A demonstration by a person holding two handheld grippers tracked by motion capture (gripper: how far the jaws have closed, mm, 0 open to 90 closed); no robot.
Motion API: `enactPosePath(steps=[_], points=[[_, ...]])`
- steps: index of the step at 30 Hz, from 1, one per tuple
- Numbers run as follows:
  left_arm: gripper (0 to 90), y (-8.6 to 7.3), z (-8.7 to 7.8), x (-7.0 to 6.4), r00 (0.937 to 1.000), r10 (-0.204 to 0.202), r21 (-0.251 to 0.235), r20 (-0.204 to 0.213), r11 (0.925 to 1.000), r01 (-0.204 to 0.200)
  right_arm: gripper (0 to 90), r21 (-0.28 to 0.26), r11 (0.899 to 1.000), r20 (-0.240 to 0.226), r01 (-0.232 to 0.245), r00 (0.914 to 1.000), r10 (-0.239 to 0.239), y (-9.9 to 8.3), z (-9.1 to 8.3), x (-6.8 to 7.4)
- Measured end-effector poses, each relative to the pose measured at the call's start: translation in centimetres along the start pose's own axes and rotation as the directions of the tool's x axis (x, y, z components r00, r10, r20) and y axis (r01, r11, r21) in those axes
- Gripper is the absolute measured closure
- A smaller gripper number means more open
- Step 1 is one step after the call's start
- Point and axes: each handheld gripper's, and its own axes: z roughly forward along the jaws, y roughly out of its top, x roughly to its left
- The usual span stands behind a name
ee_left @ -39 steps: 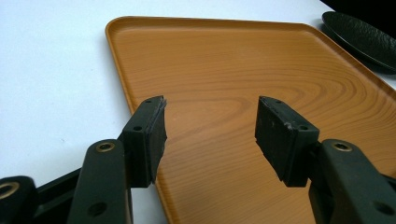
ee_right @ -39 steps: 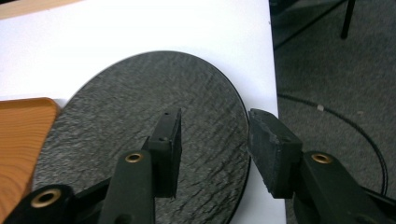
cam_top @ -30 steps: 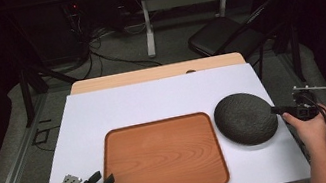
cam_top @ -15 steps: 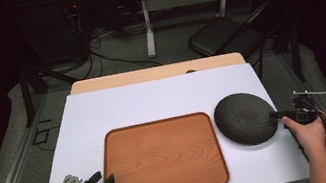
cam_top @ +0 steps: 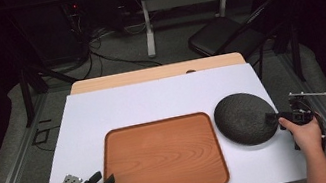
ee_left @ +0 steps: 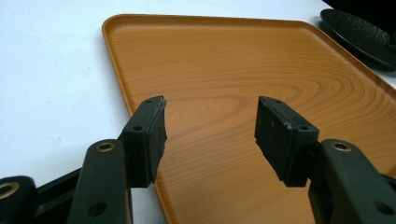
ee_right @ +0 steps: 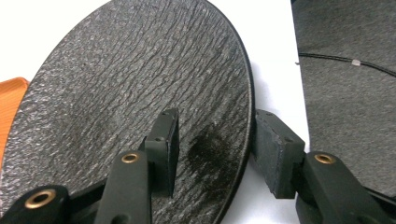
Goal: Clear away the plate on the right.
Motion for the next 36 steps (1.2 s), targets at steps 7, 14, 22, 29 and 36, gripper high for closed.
enactPosePath(steps=[7, 14, 22, 29, 36], points=[[43.4, 0.0, 0.0, 0.0, 1.0000, 0.001, -0.001, 0.000, 1.0000, -0.001, 52.8, 0.000, 1.000, -0.016, -0.016, 0.9997, 0.016, 0.0, 0.3, -0.2], [43.5, 0.0, 0.0, 0.0, 1.0000, 0.003, 0.000, 0.002, 1.0000, -0.003, 53.2, 0.008, 0.998, -0.048, -0.064, 0.9968, 0.064, 0.0, 0.3, -0.5], [43.4, 0.0, 0.1, 0.0, 1.0000, 0.003, 0.001, 0.003, 1.0000, -0.003, 55.4, 0.005, 0.995, -0.078, -0.096, 0.9923, 0.096, 0.0, 0.3, -0.9], [43.4, 0.0, 0.1, 0.0, 1.0000, -0.003, 0.002, 0.005, 1.0000, 0.003, 59.7, 0.014, 0.993, -0.095, -0.114, 0.9889, 0.115, 0.1, 0.2, -1.3], [43.3, 0.0, 0.1, 0.0, 1.0000, -0.003, 0.001, 0.007, 1.0000, 0.003, 63.1, 0.018, 0.990, -0.115, -0.142, 0.9831, 0.143, 0.1, 0.0, -1.6]])
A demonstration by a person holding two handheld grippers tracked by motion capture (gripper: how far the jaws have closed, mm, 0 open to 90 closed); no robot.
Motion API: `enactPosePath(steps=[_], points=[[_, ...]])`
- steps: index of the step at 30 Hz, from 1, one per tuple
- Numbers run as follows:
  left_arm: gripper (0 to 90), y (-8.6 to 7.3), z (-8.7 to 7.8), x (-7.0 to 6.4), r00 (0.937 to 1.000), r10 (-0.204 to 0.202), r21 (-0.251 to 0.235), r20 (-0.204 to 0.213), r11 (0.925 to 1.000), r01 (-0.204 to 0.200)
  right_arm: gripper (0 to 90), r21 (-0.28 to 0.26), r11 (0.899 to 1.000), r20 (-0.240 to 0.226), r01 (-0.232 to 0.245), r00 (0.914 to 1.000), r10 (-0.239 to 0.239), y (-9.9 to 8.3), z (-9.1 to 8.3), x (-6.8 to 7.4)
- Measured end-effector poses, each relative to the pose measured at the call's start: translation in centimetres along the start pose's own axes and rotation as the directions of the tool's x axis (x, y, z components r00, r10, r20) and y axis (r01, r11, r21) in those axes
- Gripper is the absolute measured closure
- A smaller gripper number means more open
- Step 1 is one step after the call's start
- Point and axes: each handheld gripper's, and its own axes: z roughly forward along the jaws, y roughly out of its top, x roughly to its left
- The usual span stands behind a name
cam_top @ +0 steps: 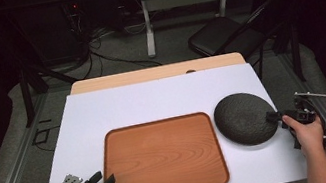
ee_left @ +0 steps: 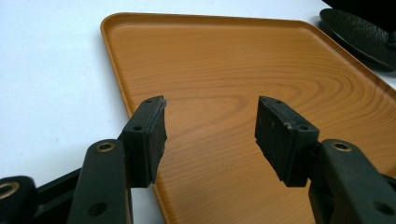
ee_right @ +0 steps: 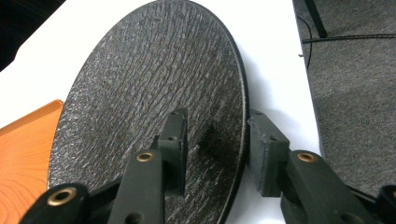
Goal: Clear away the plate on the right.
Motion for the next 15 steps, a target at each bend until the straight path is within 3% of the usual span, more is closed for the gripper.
enactPosePath(steps=[5, 15], points=[[43.3, 0.00, 0.00, 0.00, 1.0000, -0.003, 0.000, -0.001, 1.0000, 0.003, 64.2, -0.001, 1.000, -0.007, -0.015, 0.9999, 0.015, 0.00, -0.09, -0.20], [42.8, 0.01, 0.05, 0.02, 1.0000, -0.005, -0.001, 0.002, 1.0000, 0.005, 66.6, -0.006, 0.999, -0.066, -0.049, 0.9967, 0.049, 0.16, -0.67, -0.20]])
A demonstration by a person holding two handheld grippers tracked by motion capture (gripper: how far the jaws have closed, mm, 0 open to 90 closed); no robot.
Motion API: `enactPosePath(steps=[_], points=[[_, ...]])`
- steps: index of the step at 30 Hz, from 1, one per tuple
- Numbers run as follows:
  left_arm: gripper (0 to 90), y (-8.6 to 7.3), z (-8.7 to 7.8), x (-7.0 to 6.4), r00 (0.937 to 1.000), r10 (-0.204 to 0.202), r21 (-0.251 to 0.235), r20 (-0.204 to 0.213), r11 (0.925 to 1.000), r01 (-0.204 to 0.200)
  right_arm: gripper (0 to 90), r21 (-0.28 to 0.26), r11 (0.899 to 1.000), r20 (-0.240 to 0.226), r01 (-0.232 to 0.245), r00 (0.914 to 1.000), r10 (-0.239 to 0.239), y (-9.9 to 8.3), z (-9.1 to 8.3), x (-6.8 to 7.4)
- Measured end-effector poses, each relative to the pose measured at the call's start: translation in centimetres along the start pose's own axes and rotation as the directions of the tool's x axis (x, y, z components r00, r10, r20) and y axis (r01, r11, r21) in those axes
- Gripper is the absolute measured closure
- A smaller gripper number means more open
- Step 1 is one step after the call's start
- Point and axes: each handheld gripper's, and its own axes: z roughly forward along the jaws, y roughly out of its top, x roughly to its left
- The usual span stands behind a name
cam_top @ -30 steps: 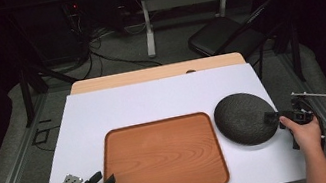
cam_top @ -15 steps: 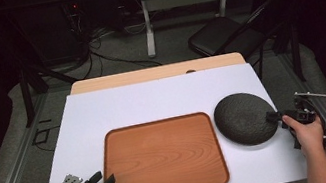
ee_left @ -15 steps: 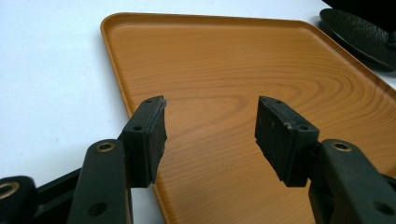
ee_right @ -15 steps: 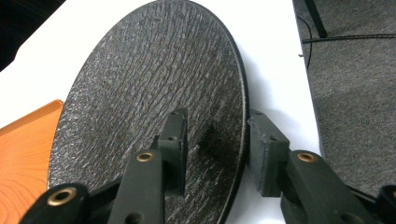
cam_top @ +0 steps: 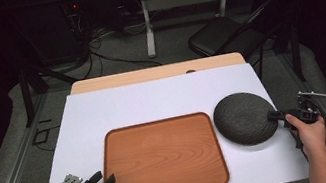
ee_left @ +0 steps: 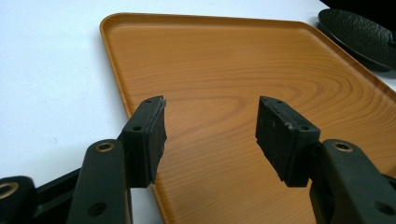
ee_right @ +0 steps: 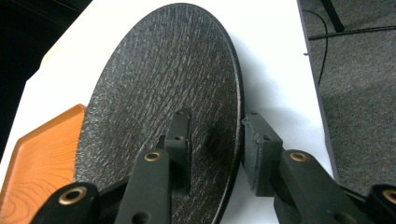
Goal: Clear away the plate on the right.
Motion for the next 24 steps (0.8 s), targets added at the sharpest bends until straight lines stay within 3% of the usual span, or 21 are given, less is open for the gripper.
enactPosePath(steps=[8, 14, 24], points=[[42.0, 0.0, 0.0, 0.0, 1.0000, 0.000, -0.005, -0.007, 1.0000, -0.001, 68.4, -0.016, 1.000, -0.003, 0.017, 0.9999, -0.017, 0.2, -0.6, 0.7], [42.0, 0.0, 0.0, 0.0, 1.0000, 0.002, -0.004, -0.008, 1.0000, -0.002, 70.4, -0.039, 0.999, -0.032, 0.016, 0.9993, -0.017, 0.4, -1.2, 1.6], [42.0, 0.0, 0.0, 0.0, 1.0000, 0.003, -0.003, -0.008, 1.0000, -0.003, 73.5, -0.021, 1.000, -0.031, 0.009, 0.9995, -0.009, 0.7, -1.5, 2.0]])
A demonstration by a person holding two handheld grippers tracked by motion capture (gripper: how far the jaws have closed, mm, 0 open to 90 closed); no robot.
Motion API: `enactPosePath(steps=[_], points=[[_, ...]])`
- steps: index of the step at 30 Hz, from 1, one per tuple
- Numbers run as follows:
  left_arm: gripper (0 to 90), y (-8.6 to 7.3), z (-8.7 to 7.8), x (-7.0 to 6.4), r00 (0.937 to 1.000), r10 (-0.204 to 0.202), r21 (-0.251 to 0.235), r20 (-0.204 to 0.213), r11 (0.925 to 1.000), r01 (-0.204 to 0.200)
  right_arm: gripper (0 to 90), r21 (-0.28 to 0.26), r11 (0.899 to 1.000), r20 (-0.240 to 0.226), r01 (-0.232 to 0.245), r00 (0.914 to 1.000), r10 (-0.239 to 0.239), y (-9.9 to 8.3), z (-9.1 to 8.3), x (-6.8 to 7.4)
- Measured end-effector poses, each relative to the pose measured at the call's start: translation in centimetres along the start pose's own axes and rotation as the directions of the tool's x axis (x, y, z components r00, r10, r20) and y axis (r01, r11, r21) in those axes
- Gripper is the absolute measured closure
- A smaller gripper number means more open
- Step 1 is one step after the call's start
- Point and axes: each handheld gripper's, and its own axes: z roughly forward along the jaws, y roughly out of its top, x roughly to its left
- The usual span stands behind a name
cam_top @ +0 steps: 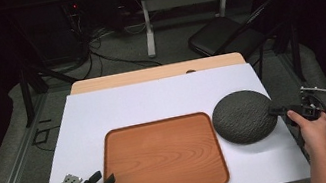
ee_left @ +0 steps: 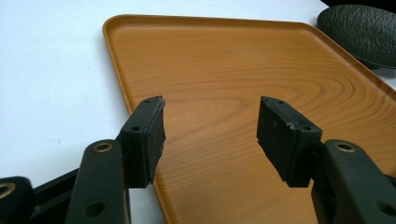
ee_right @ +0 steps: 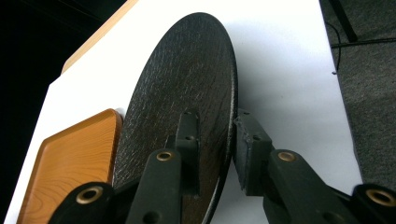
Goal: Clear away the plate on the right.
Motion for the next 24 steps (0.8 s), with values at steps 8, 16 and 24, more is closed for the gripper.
enactPosePath(steps=[8, 16, 24], points=[[42.1, 0.0, 0.1, 0.0, 1.0000, 0.002, -0.001, -0.006, 1.0000, -0.002, 80.8, 0.015, 0.999, 0.000, -0.033, 0.9995, 0.033, 0.1, 0.1, -0.4], [42.2, 0.0, 0.0, 0.0, 1.0000, -0.002, 0.000, -0.008, 1.0000, 0.002, 84.9, 0.034, 0.996, -0.070, -0.080, 0.9942, 0.082, 0.4, -0.2, -0.8], [42.3, 0.0, 0.0, 0.0, 1.0000, -0.001, 0.000, -0.004, 1.0000, 0.001, 86.1, 0.073, 0.990, -0.092, -0.120, 0.9876, 0.127, 1.0, 0.0, -1.3]])
